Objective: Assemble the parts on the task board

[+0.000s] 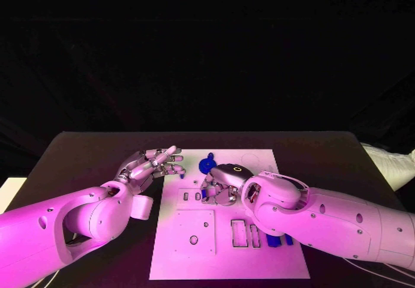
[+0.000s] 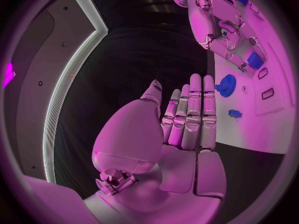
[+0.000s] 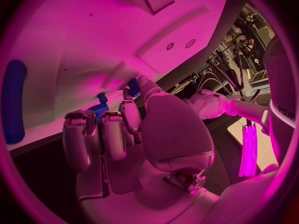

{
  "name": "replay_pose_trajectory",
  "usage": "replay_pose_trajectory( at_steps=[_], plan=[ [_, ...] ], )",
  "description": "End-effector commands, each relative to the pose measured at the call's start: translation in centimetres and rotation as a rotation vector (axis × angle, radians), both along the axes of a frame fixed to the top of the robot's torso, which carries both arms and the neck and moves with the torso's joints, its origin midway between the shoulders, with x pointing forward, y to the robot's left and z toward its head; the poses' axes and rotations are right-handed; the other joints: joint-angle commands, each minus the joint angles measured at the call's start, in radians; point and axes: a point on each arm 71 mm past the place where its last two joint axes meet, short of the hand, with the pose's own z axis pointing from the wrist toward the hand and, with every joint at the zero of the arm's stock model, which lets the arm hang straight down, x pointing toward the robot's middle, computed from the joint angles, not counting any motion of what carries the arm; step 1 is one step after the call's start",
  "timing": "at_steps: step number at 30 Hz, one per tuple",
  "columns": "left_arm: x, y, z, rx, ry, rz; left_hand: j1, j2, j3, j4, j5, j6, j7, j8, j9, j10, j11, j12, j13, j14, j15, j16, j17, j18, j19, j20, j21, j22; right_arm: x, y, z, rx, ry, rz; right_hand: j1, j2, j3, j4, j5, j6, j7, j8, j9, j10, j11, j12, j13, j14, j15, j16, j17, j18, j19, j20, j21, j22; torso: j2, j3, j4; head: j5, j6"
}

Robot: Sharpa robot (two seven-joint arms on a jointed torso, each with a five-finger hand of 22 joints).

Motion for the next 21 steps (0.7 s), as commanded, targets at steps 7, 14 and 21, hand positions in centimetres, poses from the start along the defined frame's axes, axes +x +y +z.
replay_pose_trajectory(
  at_steps=[7, 14, 21],
  plan=[
    [-0.1, -0.2, 0.1, -0.015, -0.009, -0.014, 0.010, 0.000, 0.000, -0.007, 0.000, 0.002, 0.005, -0.006, 0.000, -0.001, 0.003, -0.003, 0.000, 0.004, 0.007, -0.005, 0.001, 0.011, -0.001, 0.006, 0.002, 0.000, -0.1, -0.4, -1.1, -0.055, 0.032, -0.023, -0.020, -0.026, -0.013, 0.018, -0.010, -0.020, 0.002, 0.000, -0.005, -0.008, 0.005, -0.011, -0.036, 0.069, 0.012, -0.008, 0.089, -0.001, 0.038, 0.012, -0.008, 0.182, 0.000, -0.0006, -0.0004, 0.001, 0.001],
    [-0.1, -0.2, 0.1, -0.014, -0.008, -0.014, 0.010, 0.000, 0.000, -0.007, 0.000, 0.002, 0.005, -0.006, 0.000, -0.001, 0.003, -0.003, 0.000, 0.004, 0.007, -0.005, 0.001, 0.011, -0.001, 0.006, 0.002, 0.000, -0.1, -0.6, -0.2, 0.076, -0.054, -0.069, -0.093, -0.066, -0.105, 0.089, -0.018, -0.042, 0.004, 0.001, -0.009, -0.011, 0.009, -0.013, -0.040, 0.068, 0.015, -0.011, 0.086, 0.001, 0.035, 0.016, -0.012, 0.178, 0.000, 0.0001, -0.0003, 0.001, 0.001],
    [0.1, -0.1, 0.0, -0.007, 0.004, -0.017, 0.008, 0.005, -0.004, -0.016, -0.001, 0.004, -0.006, -0.014, 0.000, 0.009, -0.013, -0.012, -0.001, 0.114, -0.020, 0.044, 0.045, 0.015, 0.084, -0.019, 0.059, 0.026, -0.8, -0.9, 1.3, 0.275, -0.136, -0.037, -0.066, -0.078, -0.207, 0.168, -0.078, -0.116, 0.024, -0.002, -0.015, -0.025, 0.027, -0.023, -0.050, 0.065, 0.030, -0.020, 0.075, 0.006, 0.019, 0.028, -0.025, 0.158, -0.001, 0.0020, -0.0011, 0.005, 0.003]
  ],
)
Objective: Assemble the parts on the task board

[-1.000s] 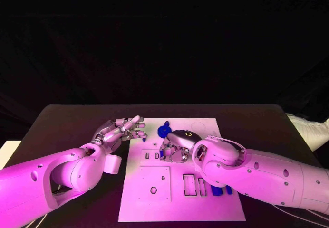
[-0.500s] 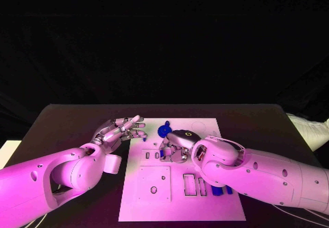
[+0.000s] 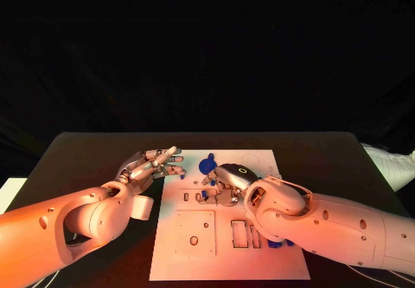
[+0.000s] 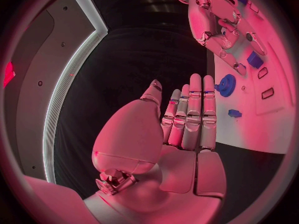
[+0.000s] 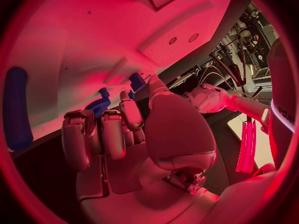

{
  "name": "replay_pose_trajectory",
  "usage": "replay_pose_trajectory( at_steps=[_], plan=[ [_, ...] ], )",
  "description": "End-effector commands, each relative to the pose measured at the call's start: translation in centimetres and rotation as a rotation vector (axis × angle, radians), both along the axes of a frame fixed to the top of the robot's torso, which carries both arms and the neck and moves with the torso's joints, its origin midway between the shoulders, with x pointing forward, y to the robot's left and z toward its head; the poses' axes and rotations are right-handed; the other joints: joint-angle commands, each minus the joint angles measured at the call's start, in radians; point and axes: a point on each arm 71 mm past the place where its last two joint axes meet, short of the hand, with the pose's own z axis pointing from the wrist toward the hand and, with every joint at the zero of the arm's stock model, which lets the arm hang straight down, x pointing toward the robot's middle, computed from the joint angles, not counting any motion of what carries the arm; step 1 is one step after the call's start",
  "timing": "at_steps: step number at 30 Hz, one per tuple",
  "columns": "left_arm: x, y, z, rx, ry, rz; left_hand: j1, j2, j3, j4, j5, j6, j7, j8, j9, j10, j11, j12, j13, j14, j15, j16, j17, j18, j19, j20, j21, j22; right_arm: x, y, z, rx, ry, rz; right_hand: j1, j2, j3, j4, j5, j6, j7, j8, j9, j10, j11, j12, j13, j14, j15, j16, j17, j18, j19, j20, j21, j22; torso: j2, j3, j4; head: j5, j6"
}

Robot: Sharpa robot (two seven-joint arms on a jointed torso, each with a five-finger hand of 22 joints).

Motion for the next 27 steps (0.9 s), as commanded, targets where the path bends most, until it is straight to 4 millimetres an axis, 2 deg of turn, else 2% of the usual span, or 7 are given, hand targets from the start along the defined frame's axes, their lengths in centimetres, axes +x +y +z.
replay_pose_trajectory(
  at_steps=[1, 10, 14, 17, 21, 23, 27],
  plan=[
    [0.0, -0.2, 0.0, -0.005, 0.005, -0.019, 0.007, 0.005, -0.003, -0.008, -0.001, 0.007, -0.010, -0.010, 0.001, 0.013, -0.017, -0.009, -0.001, 0.094, -0.025, 0.044, 0.038, 0.014, 0.082, -0.024, 0.060, 0.029, -0.5, -0.1, 1.6, 0.181, -0.088, 0.037, 0.015, -0.006, -0.035, 0.022, -0.024, -0.020, 0.006, -0.001, 0.000, -0.002, 0.006, -0.003, 0.000, 0.066, 0.008, -0.004, 0.077, 0.006, 0.019, 0.008, -0.004, 0.158, -0.002, 0.0007, -0.0004, 0.003, 0.001],
    [0.3, 0.0, -1.1, 0.161, 0.083, -0.078, -0.003, 0.007, -0.011, -0.008, -0.001, 0.046, -0.041, -0.010, 0.005, 0.178, -0.063, 0.038, 0.032, 0.241, -0.076, 0.161, 0.165, 0.014, 0.186, -0.074, 0.204, 0.111, -0.6, -3.0, 4.4, 0.398, -0.044, 0.134, 0.080, 0.056, -0.035, 0.003, 0.006, 0.001, 0.000, 0.010, 0.007, -0.015, 0.001, -0.016, -0.011, 0.058, 0.005, -0.024, 0.045, 0.017, -0.015, 0.009, -0.030, 0.117, -0.018, 0.0060, -0.0029, 0.011, 0.000],
    [0.4, 0.0, -1.6, 0.354, 0.137, -0.150, -0.003, -0.003, -0.003, -0.011, 0.003, 0.092, -0.079, 0.021, 0.017, 0.288, -0.108, 0.164, 0.131, 0.267, -0.116, 0.957, 0.872, -0.041, 0.345, -0.122, 0.577, 0.529, 0.4, -5.7, 5.5, 0.506, -0.007, 0.064, 0.137, 0.086, -0.017, -0.028, 0.035, 0.016, -0.006, 0.015, 0.010, -0.019, -0.005, -0.022, -0.017, 0.055, -0.001, -0.033, 0.034, 0.019, -0.022, 0.004, -0.037, 0.108, -0.033, 0.0100, -0.0077, 0.016, -0.006],
    [0.7, -0.2, -1.4, 0.538, 0.168, -0.229, -0.056, -0.012, -0.023, 0.021, 0.000, 0.109, -0.087, 0.071, 0.042, 0.267, -0.133, 0.424, 0.360, 0.290, -0.120, 1.238, 1.158, -0.071, 0.382, -0.137, 0.787, 0.793, 1.2, -7.7, 5.9, 0.564, 0.020, -0.009, 0.165, 0.096, -0.008, -0.047, 0.075, 0.020, -0.006, 0.015, 0.010, -0.018, -0.007, -0.020, -0.017, 0.056, -0.003, -0.035, 0.034, 0.019, -0.023, 0.001, -0.038, 0.106, -0.044, 0.0126, -0.0118, 0.021, -0.014],
    [1.3, -0.6, -0.9, 0.752, 0.192, -0.298, -0.102, -0.009, -0.047, 0.067, -0.002, 0.110, -0.106, 0.131, 0.078, 0.242, -0.129, 0.758, 0.691, 0.306, -0.127, 1.324, 1.254, -0.088, 0.398, -0.132, 0.879, 0.917, 1.7, -9.4, 6.0, 0.599, 0.040, -0.070, 0.173, 0.103, -0.008, -0.055, 0.099, 0.049, -0.013, 0.030, 0.017, -0.016, -0.012, -0.018, -0.018, 0.056, -0.007, -0.037, 0.032, 0.020, -0.023, -0.003, -0.040, 0.105, -0.052, 0.0165, -0.0150, 0.029, -0.024],
    [1.9, -0.9, -0.3, 0.935, 0.188, -0.333, -0.140, -0.016, -0.092, 0.127, -0.005, 0.104, -0.130, 0.223, 0.144, 0.242, -0.136, 0.978, 0.912, 0.311, -0.141, 1.343, 1.275, -0.103, 0.422, -0.135, 0.946, 1.013, 1.9, -10.4, 6.0, 0.611, 0.048, -0.103, 0.172, 0.105, -0.009, -0.057, 0.109, 0.061, -0.016, 0.037, 0.020, -0.015, -0.015, -0.019, -0.019, 0.056, -0.009, -0.038, 0.031, 0.020, -0.024, -0.005, -0.041, 0.104, -0.056, 0.0192, -0.0167, 0.035, -0.031],
    [2.9, -1.6, 0.6, 1.101, 0.158, -0.331, -0.156, 0.003, -0.115, 0.133, -0.002, 0.097, -0.141, 0.299, 0.207, 0.277, -0.154, 1.100, 1.046, 0.311, -0.145, 1.343, 1.275, -0.117, 0.458, -0.146, 0.998, 1.103, 1.9, -11.1, 5.9, 0.615, 0.055, -0.128, 0.171, 0.106, -0.011, -0.057, 0.113, 0.066, -0.018, 0.040, 0.022, -0.016, -0.017, -0.021, -0.020, 0.056, -0.011, -0.039, 0.031, 0.020, -0.024, -0.006, -0.041, 0.103, -0.062, 0.0212, -0.0171, 0.041, -0.037]
  ],
)
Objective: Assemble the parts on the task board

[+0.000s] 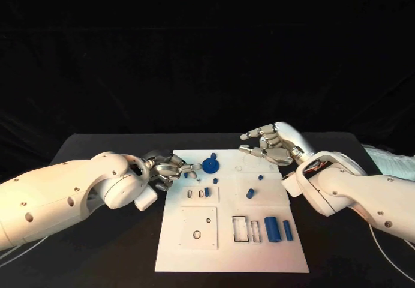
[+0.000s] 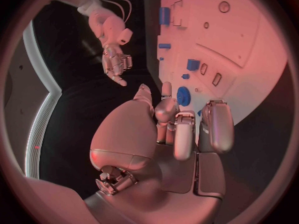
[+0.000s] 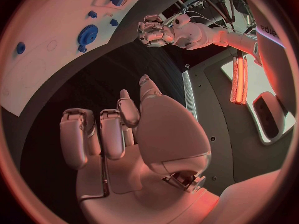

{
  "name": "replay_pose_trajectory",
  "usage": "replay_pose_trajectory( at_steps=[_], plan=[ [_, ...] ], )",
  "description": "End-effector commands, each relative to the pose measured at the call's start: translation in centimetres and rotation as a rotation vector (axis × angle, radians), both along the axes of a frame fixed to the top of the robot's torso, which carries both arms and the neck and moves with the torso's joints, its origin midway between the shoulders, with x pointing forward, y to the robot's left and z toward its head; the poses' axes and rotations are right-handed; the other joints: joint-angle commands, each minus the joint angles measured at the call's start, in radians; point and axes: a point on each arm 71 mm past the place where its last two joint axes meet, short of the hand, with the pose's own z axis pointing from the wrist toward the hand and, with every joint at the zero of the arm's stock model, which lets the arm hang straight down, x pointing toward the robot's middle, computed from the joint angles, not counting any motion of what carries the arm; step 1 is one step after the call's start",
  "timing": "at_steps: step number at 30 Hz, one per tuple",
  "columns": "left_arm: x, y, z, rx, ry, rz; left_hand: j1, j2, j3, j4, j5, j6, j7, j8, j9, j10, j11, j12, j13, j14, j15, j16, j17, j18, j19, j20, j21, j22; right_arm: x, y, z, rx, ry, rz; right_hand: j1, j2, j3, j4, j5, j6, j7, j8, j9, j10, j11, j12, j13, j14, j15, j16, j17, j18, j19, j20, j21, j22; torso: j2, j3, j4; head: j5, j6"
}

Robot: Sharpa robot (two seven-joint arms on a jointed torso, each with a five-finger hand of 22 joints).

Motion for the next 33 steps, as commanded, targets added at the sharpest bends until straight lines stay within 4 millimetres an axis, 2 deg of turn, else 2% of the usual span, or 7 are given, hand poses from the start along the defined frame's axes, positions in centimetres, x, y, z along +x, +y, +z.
replay_pose_trajectory(
  at_steps=[1, 2, 4, 8, 12, 20, 33],
  plan=[
    [0.6, 0.1, -0.2, 0.402, -0.008, -0.077, -0.017, 0.008, -0.025, 0.006, -0.003, -0.007, -0.014, 0.070, 0.060, 0.027, -0.012, 0.088, 0.098, 0.105, -0.013, 0.003, 0.263, -0.019, 0.026, -0.007, 0.039, 0.067, 0.1, -0.6, 0.0, 0.072, 0.029, -0.028, 0.006, 0.002, 0.001, -0.006, 0.005, 0.008, 0.000, 0.006, 0.001, 0.003, -0.013, 0.001, -0.003, 0.055, -0.005, -0.006, 0.031, 0.020, 0.000, -0.004, -0.004, 0.103, -0.012, 0.0053, -0.0023, 0.008, -0.010],
    [0.9, -0.2, 0.0, 0.435, -0.015, -0.080, -0.025, 0.012, -0.038, 0.004, -0.002, -0.020, -0.018, 0.098, 0.089, 0.031, -0.017, 0.105, 0.117, 0.105, -0.014, 0.003, 0.263, -0.022, 0.032, -0.011, 0.048, 0.083, 0.1, -0.7, 0.0, 0.072, 0.032, -0.031, 0.005, 0.002, 0.001, -0.006, 0.006, 0.009, 0.000, 0.006, 0.002, 0.002, -0.014, 0.000, -0.004, 0.055, -0.005, -0.007, 0.030, 0.020, -0.001, -0.004, -0.004, 0.103, -0.012, 0.0057, -0.0022, 0.009, -0.011],
    [1.4, -0.5, 0.3, 0.481, -0.022, -0.085, -0.037, 0.015, -0.055, 0.008, -0.004, -0.038, -0.019, 0.126, 0.120, 0.033, -0.018, 0.119, 0.135, 0.105, -0.018, 0.003, 0.263, -0.025, 0.038, -0.011, 0.057, 0.099, 0.1, -0.8, 0.0, 0.071, 0.035, -0.034, 0.005, 0.002, 0.001, -0.006, 0.006, 0.009, 0.000, 0.006, 0.002, 0.002, -0.014, -0.001, -0.004, 0.055, -0.005, -0.007, 0.030, 0.020, -0.001, -0.004, -0.005, 0.102, -0.013, 0.0072, -0.0019, 0.010, -0.013],
    [2.3, -1.6, 0.7, 0.574, -0.026, -0.101, -0.068, 0.028, -0.088, 0.008, -0.007, -0.064, -0.024, 0.166, 0.168, 0.039, -0.018, 0.137, 0.158, 0.105, -0.020, 0.003, 0.263, -0.030, 0.048, -0.013, 0.071, 0.125, 0.0, -0.8, -0.1, 0.064, 0.044, -0.037, 0.004, 0.001, -0.001, -0.006, 0.007, 0.010, -0.001, 0.007, 0.002, 0.002, -0.014, -0.002, -0.005, 0.054, -0.006, -0.008, 0.028, 0.021, -0.002, -0.005, -0.005, 0.101, -0.014, 0.0087, -0.0016, 0.011, -0.016],
    [2.9, -2.7, 0.7, 0.631, -0.013, -0.123, -0.084, 0.033, -0.111, 0.009, -0.015, -0.080, -0.025, 0.189, 0.198, 0.041, -0.019, 0.144, 0.167, 0.105, -0.020, 0.003, 0.263, -0.032, 0.053, -0.014, 0.078, 0.138, 0.0, -0.9, -0.2, 0.058, 0.050, -0.039, 0.003, -0.002, -0.003, -0.006, 0.007, 0.011, -0.001, 0.008, 0.003, 0.001, -0.015, -0.005, -0.007, 0.054, -0.006, -0.009, 0.027, 0.021, -0.003, -0.005, -0.007, 0.099, -0.013, 0.0083, -0.0022, 0.012, -0.017],
    [3.6, -4.8, 0.3, 0.683, 0.009, -0.175, -0.090, 0.036, -0.124, 0.009, -0.016, -0.089, -0.027, 0.204, 0.219, 0.044, -0.020, 0.150, 0.176, 0.105, -0.022, 0.003, 0.263, -0.034, 0.057, -0.014, 0.082, 0.146, 0.0, -0.8, -0.3, 0.048, 0.059, -0.042, 0.001, -0.004, -0.006, -0.006, 0.007, 0.010, -0.002, 0.008, 0.003, 0.000, -0.015, -0.007, -0.009, 0.054, -0.007, -0.010, 0.025, 0.022, -0.005, -0.006, -0.008, 0.097, -0.011, 0.0056, -0.0026, 0.013, -0.021],
    [3.9, -7.4, -0.4, 0.716, 0.030, -0.248, -0.083, 0.047, -0.131, 0.007, -0.015, -0.102, -0.027, 0.218, 0.242, 0.044, -0.020, 0.154, 0.181, 0.105, -0.022, 0.003, 0.263, -0.035, 0.058, -0.015, 0.084, 0.151, 0.1, -0.6, -0.4, 0.035, 0.073, -0.042, -0.002, -0.004, -0.009, -0.006, 0.019, 0.008, -0.002, 0.007, 0.004, -0.002, -0.016, -0.011, -0.012, 0.054, -0.008, -0.012, 0.024, 0.022, -0.005, -0.007, -0.009, 0.096, -0.011, 0.0058, -0.0019, 0.011, -0.028]
  ],
)
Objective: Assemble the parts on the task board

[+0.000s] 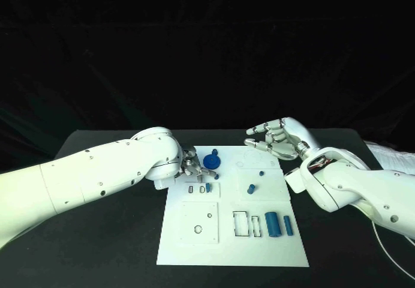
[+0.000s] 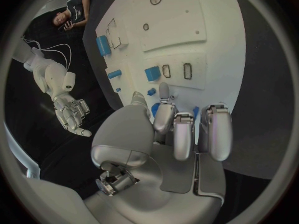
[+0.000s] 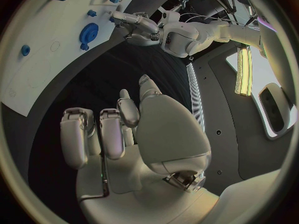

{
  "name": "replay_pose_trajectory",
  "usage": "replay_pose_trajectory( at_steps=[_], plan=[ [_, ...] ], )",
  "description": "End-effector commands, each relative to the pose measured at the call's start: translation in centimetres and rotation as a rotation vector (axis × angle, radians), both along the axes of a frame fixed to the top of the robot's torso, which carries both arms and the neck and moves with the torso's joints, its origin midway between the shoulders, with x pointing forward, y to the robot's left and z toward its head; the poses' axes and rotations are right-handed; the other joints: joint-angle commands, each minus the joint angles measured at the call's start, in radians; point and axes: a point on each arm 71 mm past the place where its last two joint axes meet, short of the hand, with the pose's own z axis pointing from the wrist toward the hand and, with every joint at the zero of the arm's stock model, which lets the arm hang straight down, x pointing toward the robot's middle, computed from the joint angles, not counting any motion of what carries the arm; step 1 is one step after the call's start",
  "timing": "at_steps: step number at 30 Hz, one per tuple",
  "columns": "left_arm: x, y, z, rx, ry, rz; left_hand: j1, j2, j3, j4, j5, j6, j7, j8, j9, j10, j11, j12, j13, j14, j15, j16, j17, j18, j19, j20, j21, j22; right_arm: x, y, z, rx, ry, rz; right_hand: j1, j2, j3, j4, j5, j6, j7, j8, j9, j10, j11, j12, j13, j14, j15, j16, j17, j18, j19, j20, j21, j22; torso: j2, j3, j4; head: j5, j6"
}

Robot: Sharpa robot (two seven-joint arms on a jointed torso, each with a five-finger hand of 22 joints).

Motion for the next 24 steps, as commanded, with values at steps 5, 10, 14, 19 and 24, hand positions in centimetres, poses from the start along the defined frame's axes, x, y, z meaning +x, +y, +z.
replay_pose_trajectory(
  at_steps=[5, 10, 14, 19, 24],
  plan=[
    [-0.1, -0.7, -0.3, 0.077, 0.046, -0.031, 0.004, 0.016, -0.010, -0.002, -0.003, -0.016, -0.001, 0.014, 0.018, 0.006, -0.001, 0.007, 0.003, 0.104, -0.007, 0.003, 0.263, -0.020, 0.028, -0.002, 0.006, 0.108, 0.1, 0.3, -0.2, -0.018, 0.014, 0.007, -0.003, -0.005, -0.004, -0.001, 0.008, 0.006, -0.001, 0.002, 0.001, 0.000, -0.011, -0.006, -0.003, 0.054, -0.008, -0.004, 0.023, 0.007, -0.003, -0.004, -0.006, 0.094, 0.000, 0.0004, 0.0010, 0.000, -0.002],
    [-0.1, -0.9, -0.5, 0.090, 0.061, -0.049, 0.011, 0.018, -0.011, -0.003, -0.003, -0.020, -0.001, 0.018, 0.025, 0.004, -0.001, 0.005, 0.001, 0.104, -0.007, 0.003, 0.263, -0.019, 0.027, -0.002, 0.005, 0.106, 0.1, 0.2, -0.3, -0.021, 0.017, 0.006, -0.004, -0.005, -0.005, -0.001, 0.011, 0.005, -0.001, 0.002, 0.002, -0.001, -0.011, -0.009, -0.005, 0.053, -0.008, -0.005, 0.021, 0.007, -0.004, -0.004, -0.008, 0.092, 0.000, -0.0003, 0.0007, -0.001, -0.004],
    [-0.1, -1.0, -0.6, 0.098, 0.070, -0.059, 0.017, 0.019, -0.011, -0.004, -0.003, -0.024, -0.001, 0.021, 0.031, 0.002, -0.001, 0.004, -0.001, 0.104, -0.006, 0.003, 0.263, -0.019, 0.027, -0.002, 0.005, 0.106, 0.2, 0.2, -0.3, -0.023, 0.019, 0.003, -0.004, -0.005, -0.005, -0.001, 0.012, 0.005, 0.000, 0.002, 0.002, -0.001, -0.011, -0.009, -0.005, 0.053, -0.008, -0.006, 0.021, 0.007, -0.005, -0.004, -0.008, 0.092, 0.001, -0.0001, 0.0022, -0.002, -0.006],
    [-0.1, -1.2, -0.7, 0.103, 0.077, -0.067, 0.026, 0.023, -0.011, -0.005, -0.003, -0.029, -0.001, 0.025, 0.039, 0.001, -0.001, 0.003, -0.001, 0.104, -0.006, 0.003, 0.263, -0.019, 0.026, -0.002, 0.005, 0.106, 0.2, 0.2, -0.4, -0.025, 0.022, 0.004, -0.004, -0.005, -0.006, -0.001, 0.014, 0.004, 0.000, 0.001, 0.002, -0.001, -0.011, -0.010, -0.006, 0.053, -0.008, -0.005, 0.022, 0.007, -0.004, -0.005, -0.008, 0.092, 0.001, -0.0001, 0.0016, -0.001, -0.008],
    [-0.1, -1.4, -0.8, 0.106, 0.081, -0.070, 0.039, 0.029, -0.006, -0.006, -0.002, -0.033, -0.001, 0.030, 0.049, 0.001, -0.001, 0.003, 0.000, 0.104, -0.006, 0.003, 0.263, -0.019, 0.026, -0.002, 0.005, 0.107, 0.2, 0.3, -0.4, -0.025, 0.024, 0.006, -0.004, -0.005, -0.006, -0.001, 0.014, 0.004, 0.000, 0.001, 0.002, -0.001, -0.011, -0.010, -0.006, 0.053, -0.008, -0.005, 0.022, 0.007, -0.004, -0.005, -0.008, 0.092, 0.001, -0.0004, 0.0006, -0.001, -0.009]
  ],
)
